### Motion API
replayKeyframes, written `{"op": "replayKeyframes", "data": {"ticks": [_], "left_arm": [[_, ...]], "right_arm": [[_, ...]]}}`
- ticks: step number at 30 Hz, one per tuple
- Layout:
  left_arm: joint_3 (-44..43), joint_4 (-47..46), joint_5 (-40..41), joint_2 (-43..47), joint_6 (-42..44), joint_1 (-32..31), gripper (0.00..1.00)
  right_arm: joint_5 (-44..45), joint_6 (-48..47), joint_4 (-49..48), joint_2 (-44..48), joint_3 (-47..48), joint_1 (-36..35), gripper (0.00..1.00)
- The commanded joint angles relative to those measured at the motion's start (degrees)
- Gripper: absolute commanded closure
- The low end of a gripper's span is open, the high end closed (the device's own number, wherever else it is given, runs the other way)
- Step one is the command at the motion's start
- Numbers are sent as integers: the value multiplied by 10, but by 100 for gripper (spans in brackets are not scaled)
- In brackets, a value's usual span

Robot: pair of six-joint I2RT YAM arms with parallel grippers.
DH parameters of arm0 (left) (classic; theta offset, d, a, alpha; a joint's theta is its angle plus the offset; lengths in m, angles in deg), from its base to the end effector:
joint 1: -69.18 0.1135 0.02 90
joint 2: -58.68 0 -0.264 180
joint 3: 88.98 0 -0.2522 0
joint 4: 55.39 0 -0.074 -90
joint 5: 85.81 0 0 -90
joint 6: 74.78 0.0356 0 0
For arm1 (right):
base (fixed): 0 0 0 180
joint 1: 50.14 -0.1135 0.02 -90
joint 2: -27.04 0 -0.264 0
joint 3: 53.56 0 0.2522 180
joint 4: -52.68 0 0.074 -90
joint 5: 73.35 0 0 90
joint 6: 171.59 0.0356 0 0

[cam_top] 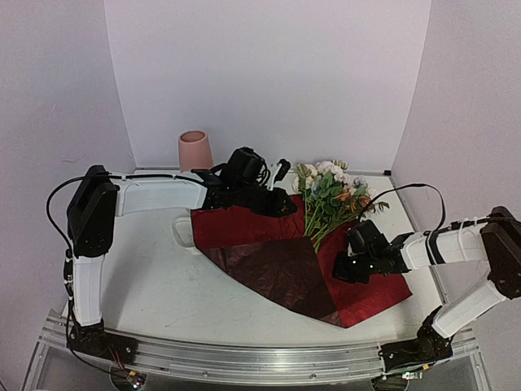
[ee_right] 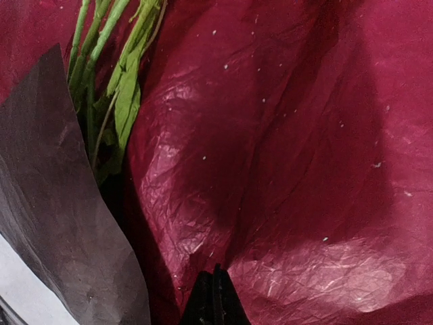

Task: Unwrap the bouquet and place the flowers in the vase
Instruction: Unfold the wrapping paper at the center of the board.

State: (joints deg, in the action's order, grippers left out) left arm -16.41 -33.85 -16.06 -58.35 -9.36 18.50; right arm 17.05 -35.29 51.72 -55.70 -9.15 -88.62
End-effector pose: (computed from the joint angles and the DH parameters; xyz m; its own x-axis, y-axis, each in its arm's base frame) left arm 0.2950 -0.3796 0.2511 -0.6780 0.2119 -0.7039 0.6944 0.4986 -0.5188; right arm 0.2128 0.1688 0.1524 -0.7750 0.3075 -0.5521 -0.0834 0.8163 0.5716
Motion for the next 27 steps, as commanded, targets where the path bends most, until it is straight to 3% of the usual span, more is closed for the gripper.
{"op": "replayKeyframes", "data": {"ticks": [1, 5, 15, 21, 27], "left_arm": [[-25, 37, 21, -15, 32, 1, 83], [-32, 62, 58, -17, 49, 2, 76], [-26, 81, 89, -3, 68, 6, 73], [-31, 98, 121, -8, 86, 7, 72], [-23, 120, 147, 1, 91, 10, 71]], "right_arm": [[-45, 0, -23, -10, -2, 2, 100], [-89, -14, -34, -14, -4, 2, 100], [-160, -31, -42, 20, -3, 2, 100], [-112, -32, -3, 29, 0, 2, 100], [-209, -57, -35, 44, -5, 1, 100]]}}
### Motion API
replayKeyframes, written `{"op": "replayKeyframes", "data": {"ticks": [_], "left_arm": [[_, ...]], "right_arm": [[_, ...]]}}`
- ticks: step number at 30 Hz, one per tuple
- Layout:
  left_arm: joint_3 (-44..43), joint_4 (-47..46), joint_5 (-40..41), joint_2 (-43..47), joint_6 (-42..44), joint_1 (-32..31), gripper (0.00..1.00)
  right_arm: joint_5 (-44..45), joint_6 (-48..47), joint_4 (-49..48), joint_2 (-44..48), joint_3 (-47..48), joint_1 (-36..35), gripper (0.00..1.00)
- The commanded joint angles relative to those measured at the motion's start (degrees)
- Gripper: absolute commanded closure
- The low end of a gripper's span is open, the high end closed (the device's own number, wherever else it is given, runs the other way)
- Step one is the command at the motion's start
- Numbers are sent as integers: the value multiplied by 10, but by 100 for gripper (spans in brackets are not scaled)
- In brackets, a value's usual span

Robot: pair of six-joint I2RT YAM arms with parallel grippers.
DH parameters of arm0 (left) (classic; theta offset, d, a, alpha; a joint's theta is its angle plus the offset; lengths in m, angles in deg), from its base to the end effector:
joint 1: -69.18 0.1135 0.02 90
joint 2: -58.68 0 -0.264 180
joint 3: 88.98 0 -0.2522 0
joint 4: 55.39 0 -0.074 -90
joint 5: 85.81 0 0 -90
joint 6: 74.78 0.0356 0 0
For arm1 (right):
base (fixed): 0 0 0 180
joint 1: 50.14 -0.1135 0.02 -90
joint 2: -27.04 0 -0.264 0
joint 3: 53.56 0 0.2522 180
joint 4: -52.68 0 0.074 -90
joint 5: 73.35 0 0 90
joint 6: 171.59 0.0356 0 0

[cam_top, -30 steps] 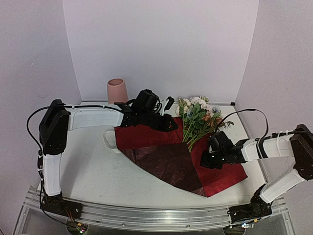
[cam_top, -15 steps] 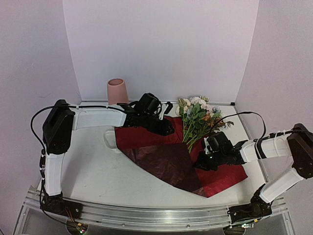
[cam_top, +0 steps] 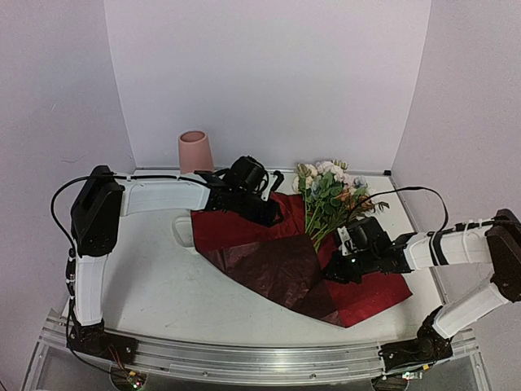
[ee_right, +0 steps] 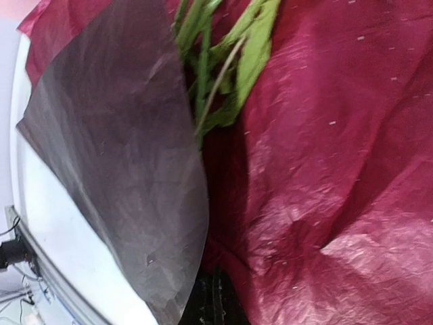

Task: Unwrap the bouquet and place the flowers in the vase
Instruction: Unfold the wrapping paper at the center of the board.

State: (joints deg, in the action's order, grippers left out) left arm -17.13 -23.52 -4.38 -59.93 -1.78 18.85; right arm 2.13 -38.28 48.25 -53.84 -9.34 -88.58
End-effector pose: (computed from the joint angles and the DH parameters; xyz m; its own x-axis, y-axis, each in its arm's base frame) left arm 0.2992 -0.3691 0.2259 -0.6542 0.3359 -0.6776 0.6695 0.6741 -0.3121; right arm 0.2077 0.1762 0.1657 -0.8307 0.1884 -0.5238 -0.2723 0.6832 0.6775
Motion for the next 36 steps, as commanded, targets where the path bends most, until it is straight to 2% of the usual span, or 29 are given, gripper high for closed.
{"op": "replayKeyframes", "data": {"ticks": [1, 7, 11, 22, 28, 36], "left_arm": [[-11, 17, 36, 25, 16, 8, 71], [14, 28, 54, 64, 21, 9, 70], [30, 37, 59, 82, 20, 10, 70], [73, 64, 61, 118, 23, 10, 70], [129, 73, 42, 153, 10, 10, 70], [252, 72, 25, 205, -23, 9, 70]], "right_arm": [[-70, -38, -3, 33, -4, 0, 100], [-164, -73, -8, 81, -8, -6, 100], [-198, -86, 7, 86, 3, -43, 100], [-140, -85, 53, 21, 54, -178, 100], [-100, -84, 96, -29, 79, -217, 100], [-50, -75, 115, -101, 100, -238, 100]]}}
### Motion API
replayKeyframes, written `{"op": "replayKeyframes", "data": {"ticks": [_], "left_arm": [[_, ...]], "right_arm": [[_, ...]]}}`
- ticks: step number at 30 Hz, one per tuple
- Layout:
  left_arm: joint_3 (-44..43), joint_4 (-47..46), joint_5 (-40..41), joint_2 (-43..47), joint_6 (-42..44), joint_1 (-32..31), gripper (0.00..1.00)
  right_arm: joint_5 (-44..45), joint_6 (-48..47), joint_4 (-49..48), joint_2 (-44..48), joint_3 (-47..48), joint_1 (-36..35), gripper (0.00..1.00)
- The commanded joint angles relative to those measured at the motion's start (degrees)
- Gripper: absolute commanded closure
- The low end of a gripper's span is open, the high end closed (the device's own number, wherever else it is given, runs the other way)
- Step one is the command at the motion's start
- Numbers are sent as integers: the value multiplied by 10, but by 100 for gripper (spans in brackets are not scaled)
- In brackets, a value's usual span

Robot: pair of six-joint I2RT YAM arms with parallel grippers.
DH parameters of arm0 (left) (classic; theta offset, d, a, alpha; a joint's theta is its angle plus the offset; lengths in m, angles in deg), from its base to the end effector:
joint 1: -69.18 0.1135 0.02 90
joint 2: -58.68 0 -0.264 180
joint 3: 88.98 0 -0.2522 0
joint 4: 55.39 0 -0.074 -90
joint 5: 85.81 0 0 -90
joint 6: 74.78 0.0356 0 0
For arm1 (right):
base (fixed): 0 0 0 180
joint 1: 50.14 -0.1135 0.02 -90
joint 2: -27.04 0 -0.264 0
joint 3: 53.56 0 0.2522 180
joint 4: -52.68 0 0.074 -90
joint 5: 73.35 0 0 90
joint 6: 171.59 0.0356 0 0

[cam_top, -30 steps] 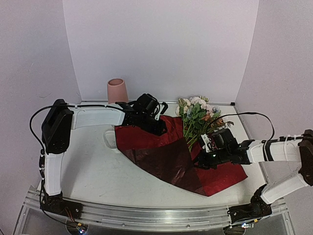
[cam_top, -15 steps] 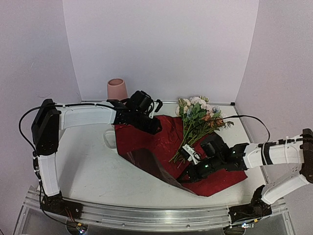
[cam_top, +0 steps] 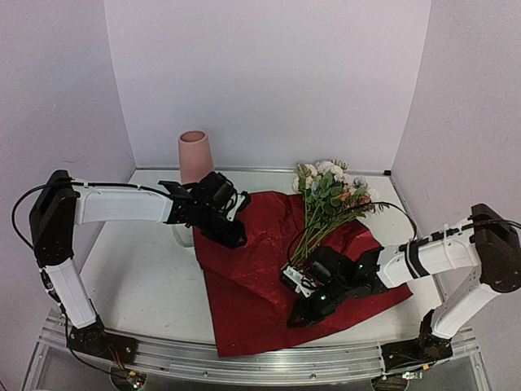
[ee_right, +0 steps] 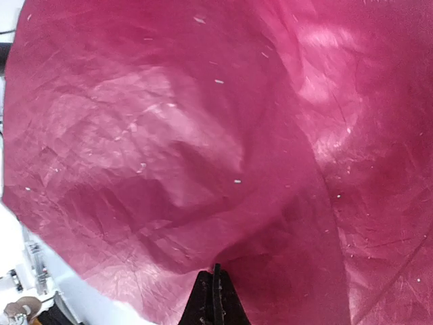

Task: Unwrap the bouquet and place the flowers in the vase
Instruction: Unfold the wrapping paper at the center of the board.

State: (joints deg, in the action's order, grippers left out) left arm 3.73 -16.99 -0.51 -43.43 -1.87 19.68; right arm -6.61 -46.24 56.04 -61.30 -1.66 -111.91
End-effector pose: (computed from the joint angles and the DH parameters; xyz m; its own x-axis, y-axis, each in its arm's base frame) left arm 0.2477 -0.2945 0.2194 -0.7293 0.4029 -0.5530 0.6020 0.7620 -0.2387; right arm 0.1282 0.2685 0.1593 -0.7983 -0.3632 -0.4804 -0.6021 0.4627 0.6507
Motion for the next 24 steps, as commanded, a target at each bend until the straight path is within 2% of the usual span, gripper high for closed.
{"op": "replayKeyframes", "data": {"ticks": [1, 5, 12, 19, 24], "left_arm": [[58, 6, -15, 46, -27, 1, 70], [107, 0, -9, 72, -41, 1, 70], [164, -16, 36, 79, -62, 1, 72], [201, -36, 71, 70, -78, 1, 75], [212, -40, 82, 70, -86, 1, 75]], "right_arm": [[46, 8, 39, -33, 26, -6, 100], [66, 13, 48, -45, 42, -9, 100], [123, 20, 64, -10, 70, -9, 100], [242, 59, 120, 10, 68, -8, 100], [297, 94, 162, 20, 39, 4, 100]]}}
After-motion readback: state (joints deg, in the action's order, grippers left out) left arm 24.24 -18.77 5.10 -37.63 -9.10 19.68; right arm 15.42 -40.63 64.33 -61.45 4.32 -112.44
